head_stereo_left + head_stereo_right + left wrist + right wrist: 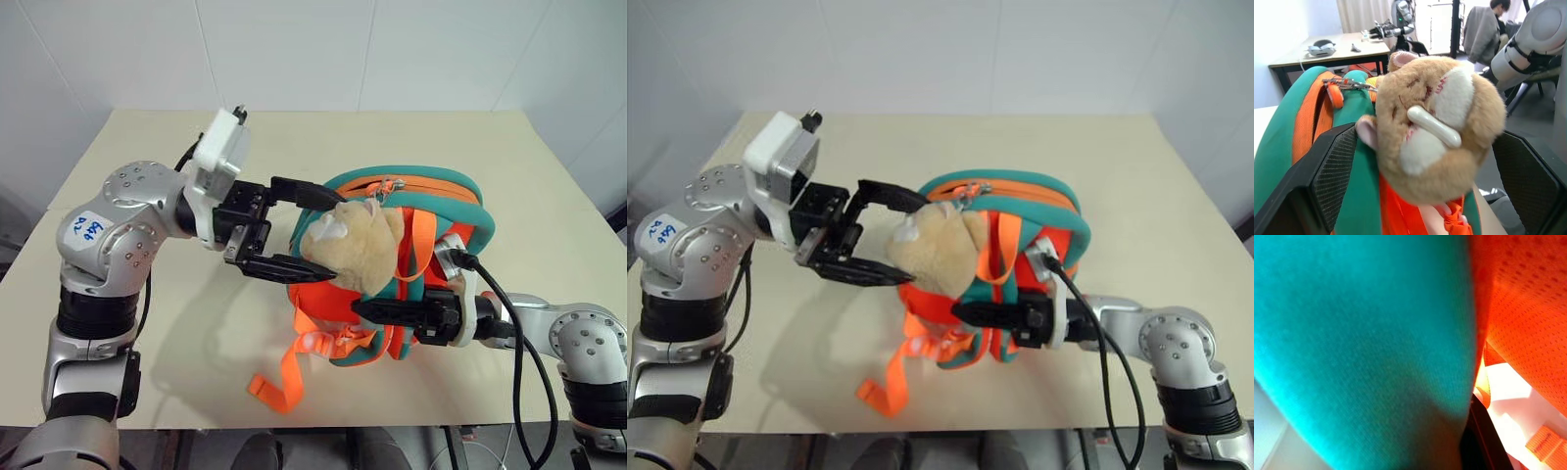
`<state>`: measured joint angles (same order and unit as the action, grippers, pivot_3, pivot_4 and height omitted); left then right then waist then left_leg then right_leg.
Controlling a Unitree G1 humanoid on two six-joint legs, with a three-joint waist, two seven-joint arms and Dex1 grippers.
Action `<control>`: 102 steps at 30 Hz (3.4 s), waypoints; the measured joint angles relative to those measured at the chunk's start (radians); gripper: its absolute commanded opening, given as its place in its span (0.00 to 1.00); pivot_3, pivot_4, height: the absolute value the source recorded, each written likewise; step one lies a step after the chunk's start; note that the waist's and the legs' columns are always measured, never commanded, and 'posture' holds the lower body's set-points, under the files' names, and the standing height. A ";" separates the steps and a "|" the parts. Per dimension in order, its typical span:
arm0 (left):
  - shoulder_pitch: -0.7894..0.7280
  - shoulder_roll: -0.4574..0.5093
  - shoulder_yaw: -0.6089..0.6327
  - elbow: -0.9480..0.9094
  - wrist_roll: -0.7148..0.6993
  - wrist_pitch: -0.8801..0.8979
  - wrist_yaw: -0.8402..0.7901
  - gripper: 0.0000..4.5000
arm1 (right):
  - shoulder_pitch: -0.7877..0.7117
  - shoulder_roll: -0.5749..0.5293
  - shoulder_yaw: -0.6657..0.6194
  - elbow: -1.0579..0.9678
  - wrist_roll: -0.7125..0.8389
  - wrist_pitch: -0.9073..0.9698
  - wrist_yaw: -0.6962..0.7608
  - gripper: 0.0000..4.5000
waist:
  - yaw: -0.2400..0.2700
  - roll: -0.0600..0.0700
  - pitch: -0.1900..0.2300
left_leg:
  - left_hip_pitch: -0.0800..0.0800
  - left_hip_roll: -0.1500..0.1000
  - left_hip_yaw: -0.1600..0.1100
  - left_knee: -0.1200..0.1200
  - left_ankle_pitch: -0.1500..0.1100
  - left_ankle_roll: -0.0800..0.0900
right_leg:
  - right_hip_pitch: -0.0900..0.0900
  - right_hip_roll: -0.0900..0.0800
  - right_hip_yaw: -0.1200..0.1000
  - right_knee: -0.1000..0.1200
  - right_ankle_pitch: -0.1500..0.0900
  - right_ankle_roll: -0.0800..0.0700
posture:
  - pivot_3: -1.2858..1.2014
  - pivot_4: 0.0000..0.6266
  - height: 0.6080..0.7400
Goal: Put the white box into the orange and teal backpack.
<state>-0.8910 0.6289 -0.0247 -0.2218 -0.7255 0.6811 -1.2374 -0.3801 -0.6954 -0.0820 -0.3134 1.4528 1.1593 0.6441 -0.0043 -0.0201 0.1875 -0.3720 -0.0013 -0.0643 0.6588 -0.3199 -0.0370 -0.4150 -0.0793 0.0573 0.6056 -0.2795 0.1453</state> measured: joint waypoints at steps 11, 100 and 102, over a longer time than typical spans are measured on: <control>-0.002 -0.036 -0.016 0.011 0.008 -0.018 0.001 0.48 | 0.005 0.014 -0.001 -0.003 -0.002 -0.002 -0.008 0.16 | 0.002 0.000 0.000 | 0.000 0.000 0.000 0.000 0.000 0.000 | 0.001 0.000 0.000 0.000 0.000 0.000 | 0.52 0.24 1.00; 0.745 0.131 0.213 -0.076 0.127 -0.282 0.080 1.00 | 0.336 -0.323 -0.275 0.245 -0.835 -0.773 0.620 0.99 | 0.005 0.000 0.000 | 0.004 0.000 0.002 -0.004 0.000 0.000 | 0.003 -0.002 0.000 -0.008 0.000 -0.001 | 0.52 0.24 1.00; 0.743 0.131 0.213 -0.076 0.127 -0.285 0.081 1.00 | 0.344 -0.327 -0.275 0.252 -0.843 -0.775 0.639 0.99 | 0.004 0.000 0.000 | 0.004 0.000 0.002 -0.004 0.000 0.000 | 0.003 -0.002 0.000 -0.007 0.000 0.000 | 0.52 0.24 1.00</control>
<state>-0.1476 0.7601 0.1885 -0.2974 -0.5986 0.3962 -1.1566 -0.0363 -1.0225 -0.3568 -0.0618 0.6096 0.3846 1.2827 -0.0006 -0.0200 0.1875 -0.3678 -0.0015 -0.0623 0.6553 -0.3200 -0.0370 -0.4117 -0.0811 0.0577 0.5983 -0.2796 0.1448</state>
